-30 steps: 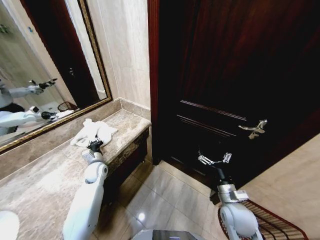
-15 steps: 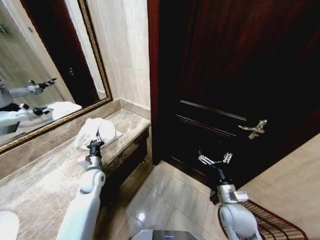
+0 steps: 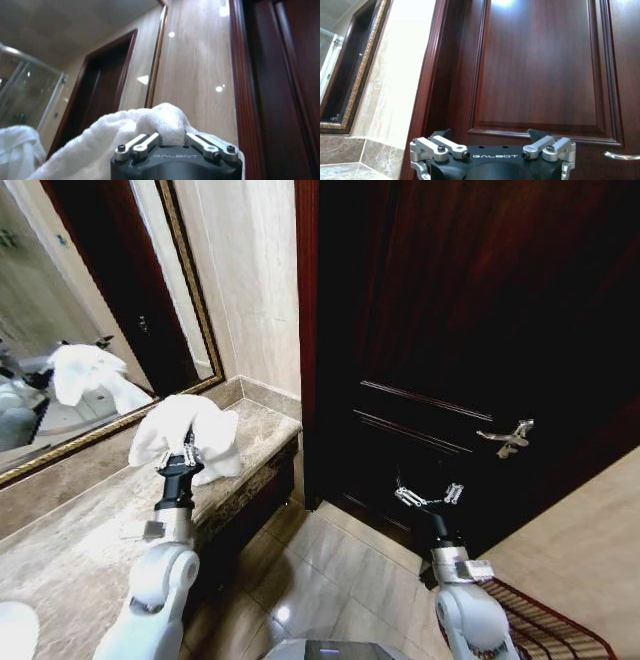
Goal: Discard the used towel into the hamper.
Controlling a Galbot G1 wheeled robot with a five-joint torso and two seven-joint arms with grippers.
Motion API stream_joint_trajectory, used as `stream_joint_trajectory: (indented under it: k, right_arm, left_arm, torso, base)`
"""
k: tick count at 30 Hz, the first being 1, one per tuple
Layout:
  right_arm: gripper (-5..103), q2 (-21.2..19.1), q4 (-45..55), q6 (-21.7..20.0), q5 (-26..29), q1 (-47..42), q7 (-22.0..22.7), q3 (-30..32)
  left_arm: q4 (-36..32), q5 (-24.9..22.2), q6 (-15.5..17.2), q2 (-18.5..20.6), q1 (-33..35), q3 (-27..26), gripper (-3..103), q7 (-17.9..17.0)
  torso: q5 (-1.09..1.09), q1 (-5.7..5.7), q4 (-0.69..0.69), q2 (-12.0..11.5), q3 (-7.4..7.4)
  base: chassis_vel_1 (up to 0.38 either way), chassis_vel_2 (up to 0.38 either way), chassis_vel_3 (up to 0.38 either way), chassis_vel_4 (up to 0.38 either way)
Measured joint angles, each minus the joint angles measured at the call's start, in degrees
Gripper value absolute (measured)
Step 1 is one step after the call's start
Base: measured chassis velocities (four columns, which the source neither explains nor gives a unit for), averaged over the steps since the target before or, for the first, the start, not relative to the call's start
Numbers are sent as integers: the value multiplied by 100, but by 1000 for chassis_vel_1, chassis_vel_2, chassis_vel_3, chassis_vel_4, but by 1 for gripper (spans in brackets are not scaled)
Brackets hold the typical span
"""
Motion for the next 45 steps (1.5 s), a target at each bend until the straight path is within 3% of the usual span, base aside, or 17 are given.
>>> stream_joint_trajectory:
  k: [4,9,15,20,21,25,34,45]
  right_arm:
    - [100,-5,-2,9,17,31,30,2]
    - [100,-7,21,33,47,56,46,-1]
    - [100,2,285,109,45,23,66,50]
    - [100,75,616,112,-59,-44,374,156]
    - [100,154,698,141,-67,-47,620,167]
    - [100,222,871,143,-56,-190,821,176]
    - [100,239,1098,93,-83,-326,750,203]
    - [100,302,1171,88,-103,-399,726,184]
  left_arm:
    - [-359,381,-208,-81,247,-122,7,133]
    - [-751,762,-230,-184,535,-153,7,157]
    - [-962,844,-197,-228,744,-130,7,143]
    - [-1044,1120,-227,-330,953,37,7,178]
    - [-1051,1185,-246,-364,1018,110,7,217]
    - [-1051,1126,-244,-355,1081,234,7,269]
    - [-949,983,-256,-262,1123,401,7,521]
    - [-895,925,-266,-220,1070,383,7,534]
  torso:
    - [0,1,0,0,0]
    - [1,1,1,0,0]
    - [0,1,0,0,0]
    - [-1,1,1,0,0]
    - [0,1,1,0,0]
    - [-1,0,0,0,0]
    - [-1,1,1,-1,1]
    - [-1,1,1,-1,0]
  base:
    - [0,0,0,0]
    - [0,0,0,0]
    - [0,0,0,0]
    - [0,0,0,0]
    - [0,0,0,0]
    - [-14,-11,-11,-14]
    - [-77,-67,-70,-68]
    - [-106,-112,-115,-108]
